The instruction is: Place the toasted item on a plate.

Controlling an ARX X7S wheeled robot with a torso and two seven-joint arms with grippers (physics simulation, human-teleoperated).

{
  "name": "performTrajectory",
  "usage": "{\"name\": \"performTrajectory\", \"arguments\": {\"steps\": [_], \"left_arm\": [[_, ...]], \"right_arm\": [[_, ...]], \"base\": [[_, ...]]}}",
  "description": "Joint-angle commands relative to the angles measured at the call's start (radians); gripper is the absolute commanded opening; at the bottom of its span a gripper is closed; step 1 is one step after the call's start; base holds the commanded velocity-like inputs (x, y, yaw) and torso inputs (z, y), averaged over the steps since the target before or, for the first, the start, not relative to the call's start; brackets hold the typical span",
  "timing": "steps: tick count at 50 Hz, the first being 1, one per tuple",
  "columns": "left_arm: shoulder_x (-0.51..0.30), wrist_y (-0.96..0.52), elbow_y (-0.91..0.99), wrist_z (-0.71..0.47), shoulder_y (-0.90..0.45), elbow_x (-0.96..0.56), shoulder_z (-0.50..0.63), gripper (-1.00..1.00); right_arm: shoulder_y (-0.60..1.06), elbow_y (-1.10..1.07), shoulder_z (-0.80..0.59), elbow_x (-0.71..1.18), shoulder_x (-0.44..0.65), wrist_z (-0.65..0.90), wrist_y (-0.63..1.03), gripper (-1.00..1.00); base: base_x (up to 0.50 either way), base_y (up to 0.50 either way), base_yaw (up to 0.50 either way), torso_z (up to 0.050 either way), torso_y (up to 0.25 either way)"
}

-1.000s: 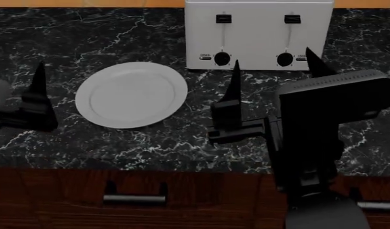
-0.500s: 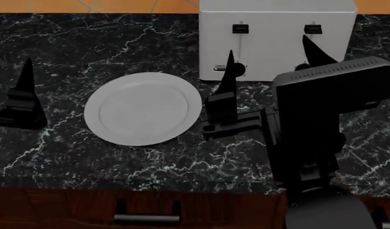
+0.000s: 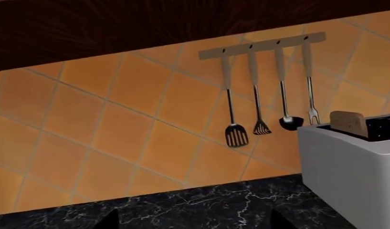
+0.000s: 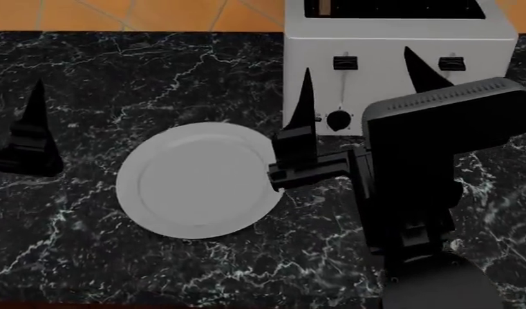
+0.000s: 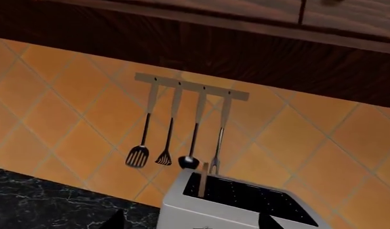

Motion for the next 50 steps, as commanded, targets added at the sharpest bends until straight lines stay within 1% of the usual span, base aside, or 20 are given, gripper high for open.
{"name": "performTrajectory", "arguments": {"steps": [1,13,26,50], "left_arm": [[-0.005,-0.006,0.004,0.001,-0.005,-0.004,0.006,1.00],[-0.018,-0.003,0.011,-0.003,0.007,0.001,0.010,1.00],[-0.025,-0.011,0.036,-0.011,0.021,-0.009,-0.004,1.00],[-0.035,-0.023,0.040,-0.015,0.011,-0.015,0.001,1.00]], "right_arm": [[-0.003,-0.007,0.001,0.003,0.002,0.007,-0.003,1.00],[-0.001,-0.016,-0.004,0.010,0.002,0.009,-0.004,1.00],[0.026,-0.068,0.014,0.048,-0.005,0.016,0.049,1.00],[0.039,-0.073,0.003,0.053,0.006,0.024,0.061,1.00]], "base": [[0.23,0.07,0.00,0.000,0.000],[0.23,0.01,0.00,0.000,0.000],[0.23,0.00,0.00,0.000,0.000],[0.24,0.01,0.00,0.000,0.001]]}}
